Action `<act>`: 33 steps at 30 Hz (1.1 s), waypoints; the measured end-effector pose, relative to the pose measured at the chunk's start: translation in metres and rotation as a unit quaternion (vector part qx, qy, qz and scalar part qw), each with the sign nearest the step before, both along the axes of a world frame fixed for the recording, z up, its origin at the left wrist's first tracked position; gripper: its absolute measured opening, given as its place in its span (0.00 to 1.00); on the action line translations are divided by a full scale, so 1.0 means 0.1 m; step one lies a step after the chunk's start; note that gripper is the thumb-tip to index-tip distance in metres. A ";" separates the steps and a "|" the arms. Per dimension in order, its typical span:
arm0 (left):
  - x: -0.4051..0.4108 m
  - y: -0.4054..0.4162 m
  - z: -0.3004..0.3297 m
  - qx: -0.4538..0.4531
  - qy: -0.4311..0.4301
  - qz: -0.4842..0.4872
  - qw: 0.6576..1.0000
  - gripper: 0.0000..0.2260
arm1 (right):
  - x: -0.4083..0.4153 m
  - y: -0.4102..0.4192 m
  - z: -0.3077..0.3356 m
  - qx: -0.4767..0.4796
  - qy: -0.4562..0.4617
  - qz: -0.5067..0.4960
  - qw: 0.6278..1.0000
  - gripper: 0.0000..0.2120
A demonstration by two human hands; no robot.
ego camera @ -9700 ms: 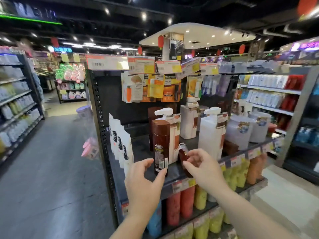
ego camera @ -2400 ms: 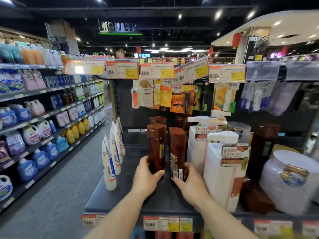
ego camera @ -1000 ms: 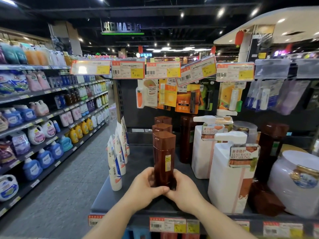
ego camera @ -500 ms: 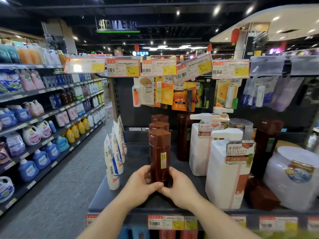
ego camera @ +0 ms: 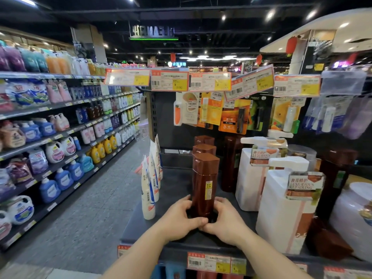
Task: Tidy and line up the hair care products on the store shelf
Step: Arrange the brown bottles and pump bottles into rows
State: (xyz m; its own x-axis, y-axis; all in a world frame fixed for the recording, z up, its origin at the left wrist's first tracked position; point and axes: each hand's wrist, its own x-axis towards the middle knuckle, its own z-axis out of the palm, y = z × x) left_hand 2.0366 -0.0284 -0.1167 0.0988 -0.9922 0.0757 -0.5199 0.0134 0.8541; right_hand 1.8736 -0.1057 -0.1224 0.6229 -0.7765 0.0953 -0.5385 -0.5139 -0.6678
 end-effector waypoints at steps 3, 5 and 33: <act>0.00 0.00 0.01 0.014 0.032 -0.013 0.999 0.16 | 0.02 -0.03 -0.01 0.004 -0.004 0.008 1.000 0.28; 0.00 -0.01 0.01 0.013 0.031 -0.012 0.999 0.16 | 0.03 -0.04 -0.02 0.002 -0.007 0.007 1.000 0.29; 0.08 0.07 0.04 0.032 -0.032 0.067 0.997 0.31 | -0.27 0.25 0.13 0.023 -0.014 -0.076 0.997 0.41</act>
